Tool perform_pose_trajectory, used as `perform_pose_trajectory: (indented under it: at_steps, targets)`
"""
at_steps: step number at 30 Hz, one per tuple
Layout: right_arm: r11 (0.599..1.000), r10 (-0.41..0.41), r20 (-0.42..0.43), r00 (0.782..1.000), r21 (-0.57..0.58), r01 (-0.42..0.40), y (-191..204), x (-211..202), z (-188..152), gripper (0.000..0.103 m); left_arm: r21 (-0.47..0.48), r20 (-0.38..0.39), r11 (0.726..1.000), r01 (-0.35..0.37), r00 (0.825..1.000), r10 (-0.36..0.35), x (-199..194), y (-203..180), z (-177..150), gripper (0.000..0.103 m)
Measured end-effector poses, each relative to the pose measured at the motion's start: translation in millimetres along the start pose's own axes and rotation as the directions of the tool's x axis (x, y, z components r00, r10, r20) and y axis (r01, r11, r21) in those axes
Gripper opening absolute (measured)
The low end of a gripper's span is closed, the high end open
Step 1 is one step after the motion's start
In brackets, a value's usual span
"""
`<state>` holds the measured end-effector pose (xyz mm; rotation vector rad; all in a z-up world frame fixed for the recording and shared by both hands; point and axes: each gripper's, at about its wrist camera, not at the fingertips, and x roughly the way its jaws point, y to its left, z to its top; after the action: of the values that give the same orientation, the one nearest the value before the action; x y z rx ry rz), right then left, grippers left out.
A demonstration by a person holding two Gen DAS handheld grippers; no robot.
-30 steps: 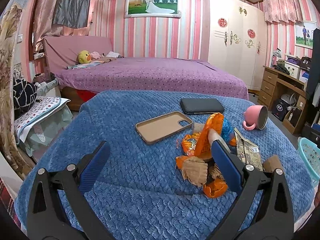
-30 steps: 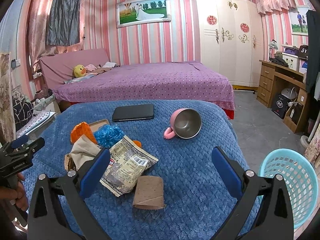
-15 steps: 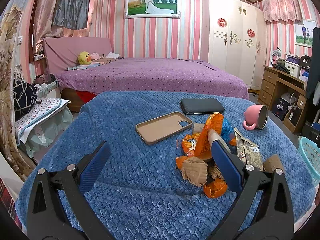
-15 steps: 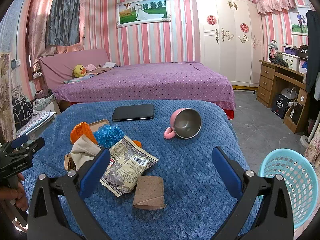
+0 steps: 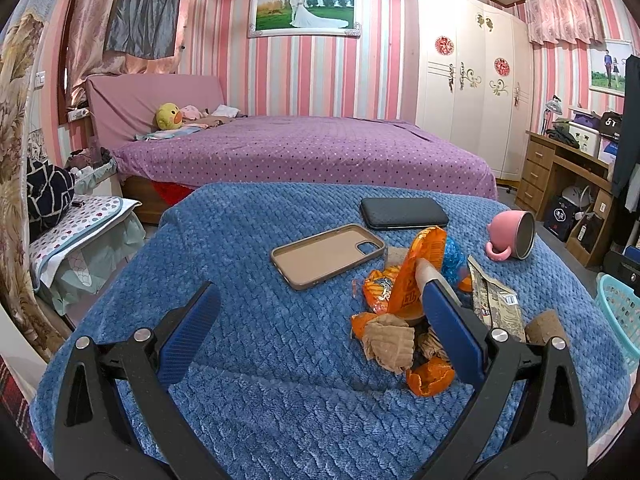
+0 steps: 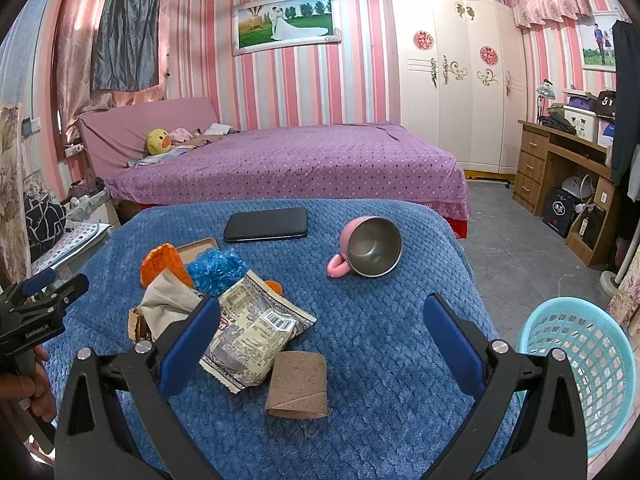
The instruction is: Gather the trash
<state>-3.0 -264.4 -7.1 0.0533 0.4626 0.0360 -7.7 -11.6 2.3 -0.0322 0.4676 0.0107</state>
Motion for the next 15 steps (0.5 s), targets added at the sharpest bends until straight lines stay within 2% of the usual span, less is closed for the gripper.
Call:
perform_pose_trajectory:
  at_steps: [15]
  targets:
    - [1.0, 0.0, 0.001, 1.0, 0.0, 0.0, -0.3, 0.0, -0.1, 0.099, -0.008, 0.002, 1.0, 0.005, 1.0, -0.005, 0.9, -2.2, 1.2, 0.098]
